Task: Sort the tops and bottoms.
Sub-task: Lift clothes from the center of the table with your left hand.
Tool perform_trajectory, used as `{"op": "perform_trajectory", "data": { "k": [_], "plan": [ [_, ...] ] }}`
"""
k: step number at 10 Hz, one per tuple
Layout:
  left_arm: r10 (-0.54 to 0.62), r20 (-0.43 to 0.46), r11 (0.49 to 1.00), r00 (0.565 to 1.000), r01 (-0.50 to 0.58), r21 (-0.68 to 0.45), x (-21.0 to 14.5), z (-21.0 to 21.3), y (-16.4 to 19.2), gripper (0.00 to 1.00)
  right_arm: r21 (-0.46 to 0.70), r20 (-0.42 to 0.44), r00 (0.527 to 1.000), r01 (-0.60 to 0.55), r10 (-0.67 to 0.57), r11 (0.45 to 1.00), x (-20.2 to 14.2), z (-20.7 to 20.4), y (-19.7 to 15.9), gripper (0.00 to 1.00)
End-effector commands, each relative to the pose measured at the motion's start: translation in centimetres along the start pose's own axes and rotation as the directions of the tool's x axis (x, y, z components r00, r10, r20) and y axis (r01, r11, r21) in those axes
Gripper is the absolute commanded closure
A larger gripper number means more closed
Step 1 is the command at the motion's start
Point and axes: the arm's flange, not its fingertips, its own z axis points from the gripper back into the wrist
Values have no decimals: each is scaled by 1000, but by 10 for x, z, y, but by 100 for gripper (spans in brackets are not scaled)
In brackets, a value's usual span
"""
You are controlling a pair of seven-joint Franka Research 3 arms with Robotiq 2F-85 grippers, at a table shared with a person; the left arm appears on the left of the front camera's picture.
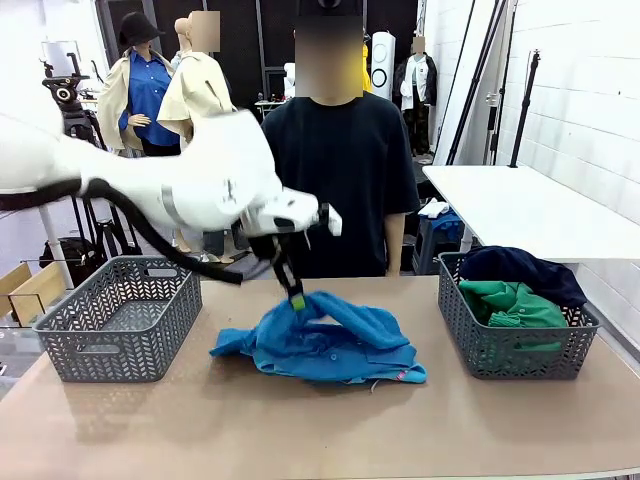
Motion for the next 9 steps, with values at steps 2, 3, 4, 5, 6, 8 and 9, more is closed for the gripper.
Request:
{"op": "perform_trajectory", "data": {
  "k": [2,3,4,5,6,8,9],
  "plan": [
    [-53,78,987,996,40,153,34,91,1,100,0,1,1000,-11,11,1000,0,0,0,0],
    [-65,93,977,994,45,207,48,119,-1,100,0,1,1000,-11,11,1000,0,0,0,0],
    [-74,122,972,990,44,230,65,150,1,100,0,1,1000,-11,11,1000,0,0,0,0],
    [-75,143,965,987,35,262,82,186,3,100,0,1,1000,-11,11,1000,0,0,0,0],
    [-66,175,958,982,13,287,100,230,3,100,0,1,1000,-11,11,1000,0,0,0,0],
    [-29,217,940,976,-47,337,125,292,-1,100,0,1,1000,-11,11,1000,0,0,0,0],
    [-29,227,930,973,-57,364,135,317,-10,100,0,1,1000,-11,11,1000,0,0,0,0]
  ]
}}
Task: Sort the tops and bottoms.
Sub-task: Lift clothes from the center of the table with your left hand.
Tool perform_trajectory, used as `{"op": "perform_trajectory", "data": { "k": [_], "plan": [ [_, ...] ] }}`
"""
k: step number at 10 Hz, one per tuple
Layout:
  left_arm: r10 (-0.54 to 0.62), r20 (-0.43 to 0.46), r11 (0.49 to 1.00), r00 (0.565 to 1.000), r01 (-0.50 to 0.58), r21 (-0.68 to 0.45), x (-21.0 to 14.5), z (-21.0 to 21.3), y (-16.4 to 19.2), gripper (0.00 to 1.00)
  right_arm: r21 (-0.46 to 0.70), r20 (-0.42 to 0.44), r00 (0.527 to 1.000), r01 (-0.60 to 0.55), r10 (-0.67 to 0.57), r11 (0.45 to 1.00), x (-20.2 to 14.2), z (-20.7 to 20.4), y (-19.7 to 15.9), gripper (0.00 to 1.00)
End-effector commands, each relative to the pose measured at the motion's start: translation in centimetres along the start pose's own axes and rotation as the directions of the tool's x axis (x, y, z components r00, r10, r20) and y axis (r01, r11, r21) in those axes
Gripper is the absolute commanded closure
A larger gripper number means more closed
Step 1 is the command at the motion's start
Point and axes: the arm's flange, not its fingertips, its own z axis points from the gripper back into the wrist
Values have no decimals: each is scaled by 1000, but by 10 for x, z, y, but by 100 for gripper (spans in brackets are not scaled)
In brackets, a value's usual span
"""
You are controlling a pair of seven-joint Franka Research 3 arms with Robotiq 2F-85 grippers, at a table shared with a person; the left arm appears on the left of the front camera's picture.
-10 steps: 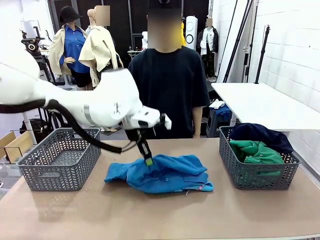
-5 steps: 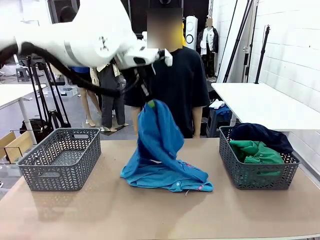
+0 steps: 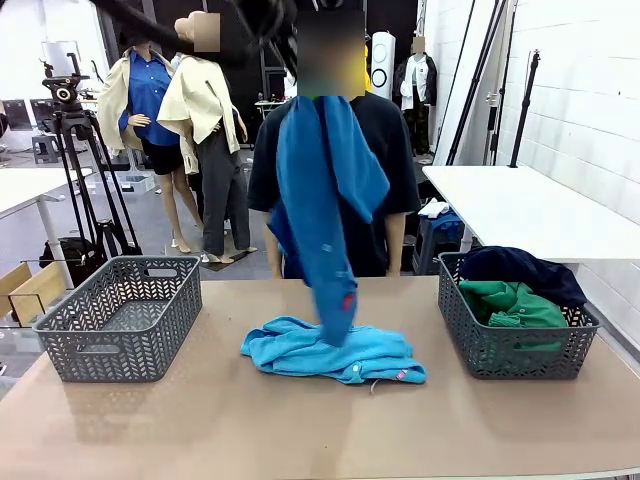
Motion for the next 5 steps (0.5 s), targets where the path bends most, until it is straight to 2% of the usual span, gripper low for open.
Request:
{"op": "perform_trajectory", "data": {
  "k": [1,3,5],
  "plan": [
    [9,-18,998,1000,-8,56,44,20,-1,100,1,1,1000,-11,11,1000,0,0,0,0],
    [0,-11,998,1000,1,67,51,34,-17,100,1,1,1000,-11,11,1000,0,0,0,0],
    [16,-28,999,999,-15,49,43,32,-21,100,1,1,1000,-11,11,1000,0,0,0,0]
  ]
}}
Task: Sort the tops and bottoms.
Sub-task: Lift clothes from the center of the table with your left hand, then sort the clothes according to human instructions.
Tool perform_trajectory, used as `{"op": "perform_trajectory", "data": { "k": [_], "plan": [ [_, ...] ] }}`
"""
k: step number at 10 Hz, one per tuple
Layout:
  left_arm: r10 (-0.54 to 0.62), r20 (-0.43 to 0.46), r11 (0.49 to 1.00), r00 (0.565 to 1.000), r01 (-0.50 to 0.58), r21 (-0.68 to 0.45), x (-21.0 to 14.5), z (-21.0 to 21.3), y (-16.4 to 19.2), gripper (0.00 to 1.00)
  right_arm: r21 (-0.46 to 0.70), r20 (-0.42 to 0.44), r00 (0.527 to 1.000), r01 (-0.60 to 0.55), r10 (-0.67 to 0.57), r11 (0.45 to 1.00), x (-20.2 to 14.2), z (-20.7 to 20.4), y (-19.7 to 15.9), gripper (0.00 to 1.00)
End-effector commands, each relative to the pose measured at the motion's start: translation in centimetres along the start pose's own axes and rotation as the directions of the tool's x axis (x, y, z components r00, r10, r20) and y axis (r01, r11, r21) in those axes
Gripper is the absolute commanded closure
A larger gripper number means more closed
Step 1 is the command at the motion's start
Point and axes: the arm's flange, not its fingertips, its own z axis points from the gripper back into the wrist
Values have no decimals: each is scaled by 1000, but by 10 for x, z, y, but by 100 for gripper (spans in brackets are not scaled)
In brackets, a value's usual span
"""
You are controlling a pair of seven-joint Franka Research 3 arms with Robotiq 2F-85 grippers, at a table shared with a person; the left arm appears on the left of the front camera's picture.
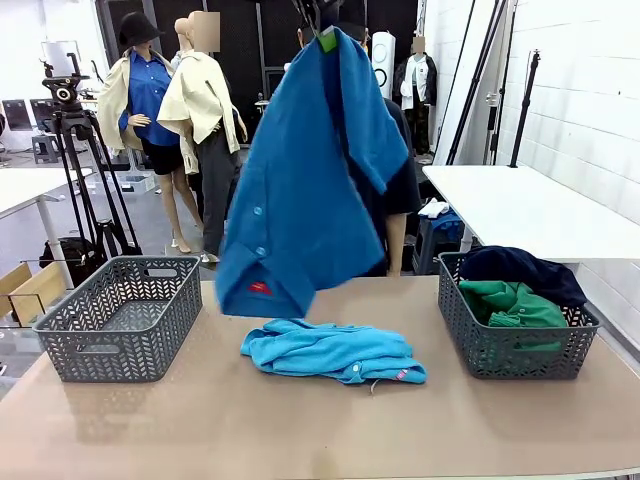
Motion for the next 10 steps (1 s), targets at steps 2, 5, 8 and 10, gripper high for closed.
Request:
{"op": "perform_trajectory", "data": {
  "k": [2,5,8,10],
  "plan": [
    [0,0,1000,1000,0,0,0,0,0,100,0,1,1000,-11,11,1000,0,0,0,0],
    [0,0,1000,1000,0,0,0,0,0,100,0,1,1000,-11,11,1000,0,0,0,0],
    [0,0,1000,1000,0,0,0,0,0,100,0,1,1000,-11,11,1000,0,0,0,0],
    [0,0,1000,1000,0,0,0,0,0,100,0,1,1000,-11,11,1000,0,0,0,0]
  ]
}}
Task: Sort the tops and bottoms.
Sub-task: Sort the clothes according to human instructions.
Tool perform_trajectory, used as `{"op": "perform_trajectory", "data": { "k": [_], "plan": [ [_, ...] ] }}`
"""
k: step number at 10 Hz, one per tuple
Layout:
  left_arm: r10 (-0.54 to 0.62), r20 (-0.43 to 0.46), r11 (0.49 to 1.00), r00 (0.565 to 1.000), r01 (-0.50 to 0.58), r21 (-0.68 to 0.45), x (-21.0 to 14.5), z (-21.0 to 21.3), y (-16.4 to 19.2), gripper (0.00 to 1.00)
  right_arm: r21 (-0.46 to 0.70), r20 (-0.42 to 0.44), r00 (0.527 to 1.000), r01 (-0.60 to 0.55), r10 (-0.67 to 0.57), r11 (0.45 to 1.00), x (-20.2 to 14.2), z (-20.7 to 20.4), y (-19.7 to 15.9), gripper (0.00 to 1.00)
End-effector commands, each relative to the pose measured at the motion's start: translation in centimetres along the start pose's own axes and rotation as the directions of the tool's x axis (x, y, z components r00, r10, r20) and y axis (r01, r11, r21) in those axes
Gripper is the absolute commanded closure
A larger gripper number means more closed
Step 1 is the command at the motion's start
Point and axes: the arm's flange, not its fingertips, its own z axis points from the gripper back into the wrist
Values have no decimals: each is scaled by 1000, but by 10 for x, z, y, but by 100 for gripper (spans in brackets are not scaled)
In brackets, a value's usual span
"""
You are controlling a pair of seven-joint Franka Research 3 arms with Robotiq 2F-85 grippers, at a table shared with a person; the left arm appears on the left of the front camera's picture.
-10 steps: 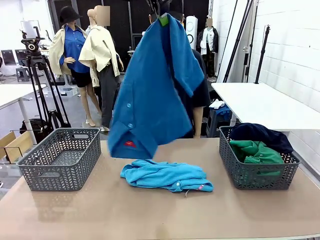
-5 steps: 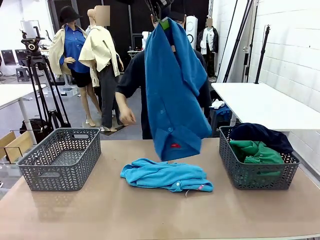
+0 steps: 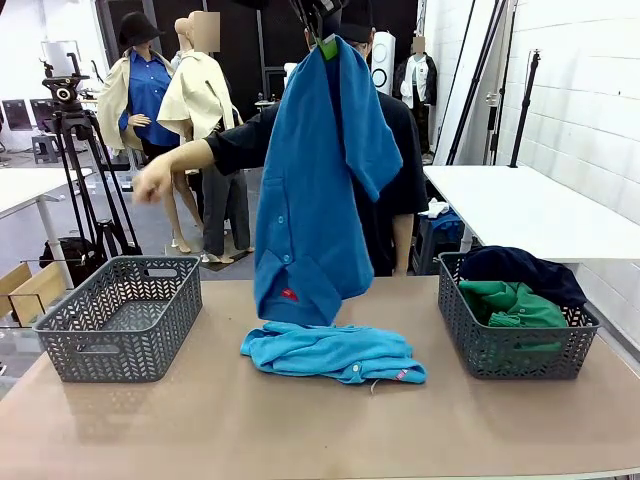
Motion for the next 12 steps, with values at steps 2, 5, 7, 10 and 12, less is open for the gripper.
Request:
{"op": "perform_trajectory", "data": {
  "k": [2,5,7,10,12],
  "plan": [
    [-2,9,1000,1000,2,5,1,5,0,100,0,1,1000,-11,11,1000,0,0,0,0],
    [-2,9,1000,1000,2,5,1,5,0,100,0,1,1000,-11,11,1000,0,0,0,0],
    [-2,9,1000,1000,2,5,1,5,0,100,0,1,1000,-11,11,1000,0,0,0,0],
    [-2,9,1000,1000,2,5,1,5,0,100,0,1,1000,-11,11,1000,0,0,0,0],
    [-2,9,1000,1000,2,5,1,5,0,100,0,1,1000,-11,11,1000,0,0,0,0]
  ]
}}
